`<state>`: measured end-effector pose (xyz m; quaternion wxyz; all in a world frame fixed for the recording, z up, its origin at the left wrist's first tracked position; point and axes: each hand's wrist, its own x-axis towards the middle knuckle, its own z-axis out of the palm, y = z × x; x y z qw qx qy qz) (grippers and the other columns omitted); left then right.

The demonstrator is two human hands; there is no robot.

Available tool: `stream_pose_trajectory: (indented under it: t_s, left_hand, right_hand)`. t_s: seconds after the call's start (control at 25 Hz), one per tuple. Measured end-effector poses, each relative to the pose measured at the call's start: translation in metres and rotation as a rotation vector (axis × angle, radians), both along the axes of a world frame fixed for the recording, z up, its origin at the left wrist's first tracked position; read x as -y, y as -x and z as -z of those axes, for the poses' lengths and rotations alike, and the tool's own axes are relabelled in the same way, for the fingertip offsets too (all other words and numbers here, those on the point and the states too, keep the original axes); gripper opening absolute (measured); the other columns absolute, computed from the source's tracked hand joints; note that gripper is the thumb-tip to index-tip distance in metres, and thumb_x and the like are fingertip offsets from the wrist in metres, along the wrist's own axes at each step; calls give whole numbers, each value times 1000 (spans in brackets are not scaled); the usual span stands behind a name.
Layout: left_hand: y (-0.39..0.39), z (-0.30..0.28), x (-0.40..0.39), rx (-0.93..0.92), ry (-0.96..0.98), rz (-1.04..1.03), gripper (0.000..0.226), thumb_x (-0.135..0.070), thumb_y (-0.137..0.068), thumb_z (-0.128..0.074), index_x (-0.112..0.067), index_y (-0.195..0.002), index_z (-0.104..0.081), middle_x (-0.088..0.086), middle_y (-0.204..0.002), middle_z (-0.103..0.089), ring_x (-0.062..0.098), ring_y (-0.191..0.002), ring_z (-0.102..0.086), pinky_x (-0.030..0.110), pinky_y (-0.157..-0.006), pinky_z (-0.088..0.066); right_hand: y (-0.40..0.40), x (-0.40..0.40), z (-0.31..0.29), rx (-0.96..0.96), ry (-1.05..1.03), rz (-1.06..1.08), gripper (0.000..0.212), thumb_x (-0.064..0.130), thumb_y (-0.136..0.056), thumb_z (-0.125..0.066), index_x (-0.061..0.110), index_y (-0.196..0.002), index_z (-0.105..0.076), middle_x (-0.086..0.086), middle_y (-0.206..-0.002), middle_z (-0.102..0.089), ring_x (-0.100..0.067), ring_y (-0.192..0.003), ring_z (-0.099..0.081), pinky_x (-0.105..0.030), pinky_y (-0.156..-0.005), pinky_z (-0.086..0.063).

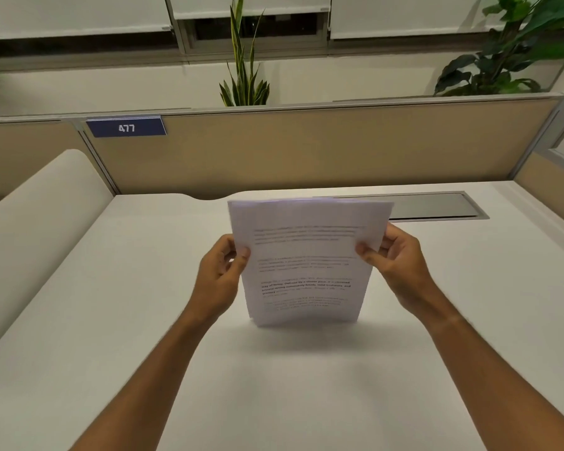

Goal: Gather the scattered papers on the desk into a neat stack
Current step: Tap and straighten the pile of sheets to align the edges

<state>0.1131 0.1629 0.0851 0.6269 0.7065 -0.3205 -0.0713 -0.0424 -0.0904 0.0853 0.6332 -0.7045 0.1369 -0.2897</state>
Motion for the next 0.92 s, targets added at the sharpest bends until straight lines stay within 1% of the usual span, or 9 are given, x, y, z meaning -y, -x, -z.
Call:
stream_pose_trajectory:
  t_s: [0.12,0.24,0.32,0.4,0.48,0.56,0.72,0.8,0.92]
  left_hand:
    - [4,6,7,12,-86,-24,17,-18,-100,-48,-30,-103,-60,-7,-105,-70,12,-97,-65,33,-83,-58]
    - [-9,6,3,54,-104,-89,16,-13,-97,-54,-25,-98,-65,-3,-100,-72,16,-92,-68,36,-83,-58]
    - [-14,7,1,53,-107,-111,17,-7,-96,-56,-15,-103,-69,0,-101,-73,15,-91,-69,33,-83,-59]
    - [-14,6,3,61,-97,-118,21,-2,-94,-57,-13,-106,-71,0,-101,-73,7,-89,-70,27,-81,-60]
    - [-12,3,5,89,-71,-127,25,0,-92,-59,-18,-106,-70,2,-101,-73,2,-86,-70,19,-74,-59]
    - [-15,1,6,70,-9,-145,26,1,-91,-60,-18,-107,-70,3,-101,-74,5,-87,-71,17,-72,-58]
    - [-11,5,7,25,6,-110,30,-2,-93,-59,-20,-116,-66,-8,-106,-72,9,-92,-72,23,-79,-58]
    - [-8,9,11,42,-35,-101,29,-6,-95,-57,-20,-119,-65,-10,-109,-71,11,-97,-71,24,-84,-57]
    - [-3,12,18,77,-62,-107,23,-15,-99,-50,-26,-114,-64,-14,-108,-69,4,-97,-67,19,-78,-55]
  right_hand:
    - [-5,-7,3,-36,-27,14,24,5,-87,-69,21,-105,-68,0,-104,-76,-23,-95,-72,-27,-73,-59]
    - [2,4,3,-73,61,20,25,7,-89,-68,15,-112,-68,-2,-109,-75,-20,-98,-72,-32,-83,-60]
    - [6,11,4,-111,100,35,19,7,-89,-68,12,-107,-70,-4,-106,-75,-24,-97,-72,-39,-87,-59]
    - [8,10,4,-138,130,56,16,6,-89,-67,14,-102,-71,-4,-102,-75,-26,-94,-72,-44,-86,-59]
    - [7,7,1,-127,126,74,15,7,-88,-69,18,-99,-71,3,-96,-76,-21,-88,-74,-42,-83,-61]
    - [6,9,-3,-95,106,72,15,9,-87,-70,22,-96,-72,11,-93,-77,-15,-86,-74,-35,-79,-62]
    - [4,11,0,-123,100,49,20,12,-89,-68,19,-107,-67,-1,-106,-75,-22,-97,-72,-36,-84,-60]
    - [2,6,2,-122,91,40,25,13,-92,-65,22,-115,-63,2,-110,-72,-14,-98,-70,-30,-83,-60]
    - [-6,-3,5,-77,-3,7,25,12,-95,-60,21,-119,-60,-2,-113,-71,-14,-98,-69,-28,-79,-60]
